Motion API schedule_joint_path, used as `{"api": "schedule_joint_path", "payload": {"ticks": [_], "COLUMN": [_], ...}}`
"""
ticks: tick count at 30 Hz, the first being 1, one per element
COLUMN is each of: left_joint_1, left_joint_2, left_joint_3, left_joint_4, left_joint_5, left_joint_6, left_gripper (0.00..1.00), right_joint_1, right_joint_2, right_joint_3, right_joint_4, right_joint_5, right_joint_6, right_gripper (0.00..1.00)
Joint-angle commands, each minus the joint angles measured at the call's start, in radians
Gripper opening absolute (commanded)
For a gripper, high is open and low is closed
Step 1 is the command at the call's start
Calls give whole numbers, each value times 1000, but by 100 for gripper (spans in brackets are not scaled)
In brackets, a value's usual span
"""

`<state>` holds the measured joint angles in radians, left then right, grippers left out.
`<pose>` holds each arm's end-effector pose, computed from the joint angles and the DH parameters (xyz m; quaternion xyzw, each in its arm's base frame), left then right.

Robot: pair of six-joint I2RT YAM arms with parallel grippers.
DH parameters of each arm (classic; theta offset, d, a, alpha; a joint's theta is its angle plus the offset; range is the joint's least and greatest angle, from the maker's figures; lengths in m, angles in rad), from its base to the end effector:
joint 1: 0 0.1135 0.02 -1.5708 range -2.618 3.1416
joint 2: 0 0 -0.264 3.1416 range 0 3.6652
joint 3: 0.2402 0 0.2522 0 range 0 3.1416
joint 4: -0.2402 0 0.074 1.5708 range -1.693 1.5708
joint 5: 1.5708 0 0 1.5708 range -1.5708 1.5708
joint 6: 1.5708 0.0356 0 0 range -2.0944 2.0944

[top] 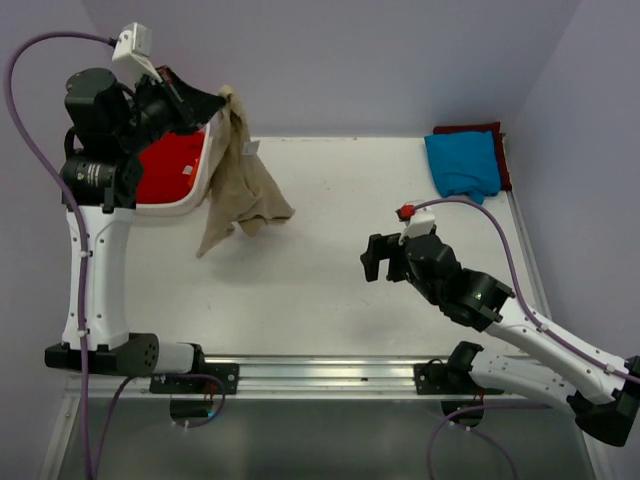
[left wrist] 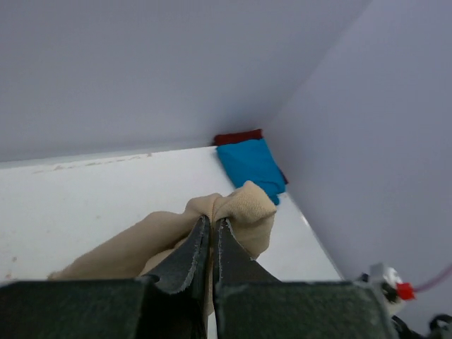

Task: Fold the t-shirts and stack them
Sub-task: Move the tshirt to the center of the board

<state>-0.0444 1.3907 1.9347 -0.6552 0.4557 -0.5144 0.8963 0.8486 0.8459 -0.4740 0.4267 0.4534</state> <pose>0.2556 -0.0270 0.5396 -0.0226 0.7412 -0.3409 0.5779 0.1271 0.1354 0.3221 -0.0759 0.8385 0.1764 0.5099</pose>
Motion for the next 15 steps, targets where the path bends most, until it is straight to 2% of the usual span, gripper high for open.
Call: {"api": "schedule_joint_path", "payload": {"ticks": [1,6,9,10,11,15], "left_joint_1": [-26,-28,-28,-28,-28,-28], "left_joint_2": [-119,-284,-341,-348,-351,-370], "left_joint_3": [-32,-173,-308,-324,-330,-342], "left_joint_4": [269,454,768,884,902,827], "left_joint_5": [204,222,357,392,421,379], "left_joint_6": [-131,-222,-445,-473,-489,-498], "left_gripper": [0,0,0,0,0,0], "right_joint_1": [3,3,4,3,3,3], "right_joint_2": [4,13,17,20,20,20], "right_joint_3": [2,-7,4,7,13,31], "right_joint_4": [23,20,23,21,21,8], "right_joint_5": [60,66,63,63,63,75], "right_joint_6": [34,60,67,67,68,74], "right_gripper": [99,99,99,99,99,99]}}
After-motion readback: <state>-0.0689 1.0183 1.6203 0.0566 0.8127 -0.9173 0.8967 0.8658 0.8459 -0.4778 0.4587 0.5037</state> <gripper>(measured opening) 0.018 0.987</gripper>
